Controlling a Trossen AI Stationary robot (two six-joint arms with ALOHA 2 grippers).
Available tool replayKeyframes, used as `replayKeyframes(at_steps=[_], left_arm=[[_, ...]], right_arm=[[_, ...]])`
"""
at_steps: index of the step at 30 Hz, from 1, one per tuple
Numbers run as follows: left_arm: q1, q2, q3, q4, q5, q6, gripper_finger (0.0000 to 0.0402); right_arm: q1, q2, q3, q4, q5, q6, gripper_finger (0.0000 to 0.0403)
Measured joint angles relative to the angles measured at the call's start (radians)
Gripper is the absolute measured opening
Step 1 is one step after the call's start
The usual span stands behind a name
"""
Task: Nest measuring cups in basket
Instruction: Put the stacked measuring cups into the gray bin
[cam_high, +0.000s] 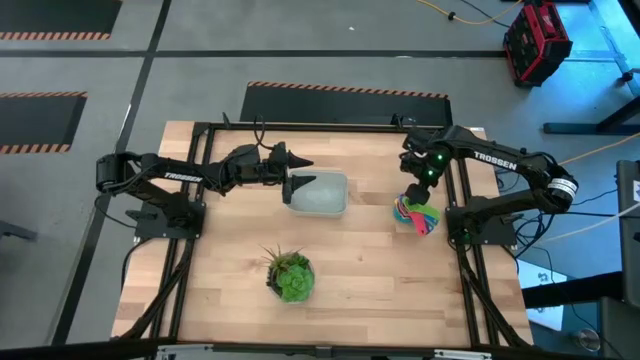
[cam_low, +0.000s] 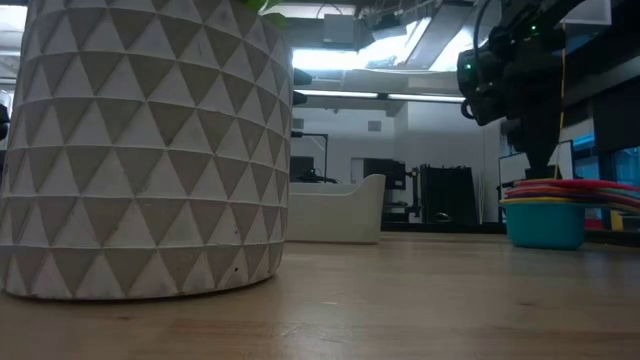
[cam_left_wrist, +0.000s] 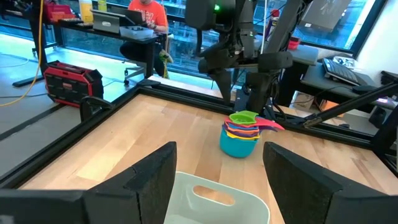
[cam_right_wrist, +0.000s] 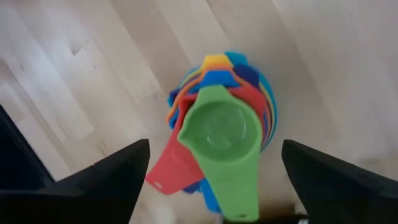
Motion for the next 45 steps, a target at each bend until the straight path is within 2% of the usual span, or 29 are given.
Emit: replayKeyframes(at_steps=[8, 12, 16, 22, 28, 41, 45], left_arm=[[0.0, 0.0, 0.0, 0.0, 0.0, 0.0, 0.0234], [0.0, 0.0, 0.0, 0.0, 0.0, 0.0, 0.0234], [0.0, 0.0, 0.0, 0.0, 0.0, 0.0, 0.0234], [0.0, 0.0, 0.0, 0.0, 0.0, 0.0, 0.0234], [0.0, 0.0, 0.0, 0.0, 0.0, 0.0, 0.0234], [0.0, 0.0, 0.0, 0.0, 0.0, 0.0, 0.0234], [0.0, 0.0, 0.0, 0.0, 0.0, 0.0, 0.0234]], right_arm=[[0.029, -0.004, -0.03, -0.035, -0.001, 0.087, 0.0368], [0.048, -0.017, -0.073, -0.019, -0.05, 0.122, 0.0368], [0.049, -0.038, -0.094, -0.021, -0.049, 0.139, 0.0368], [0.049, -0.067, -0.096, -0.025, 0.037, 0.139, 0.0368], [0.049, -0.07, -0.096, -0.025, 0.075, 0.132, 0.0368], [0.062, -0.07, -0.11, -0.009, 0.073, 0.141, 0.0368], [0.071, -0.069, -0.169, 0.037, 0.015, 0.155, 0.0369]])
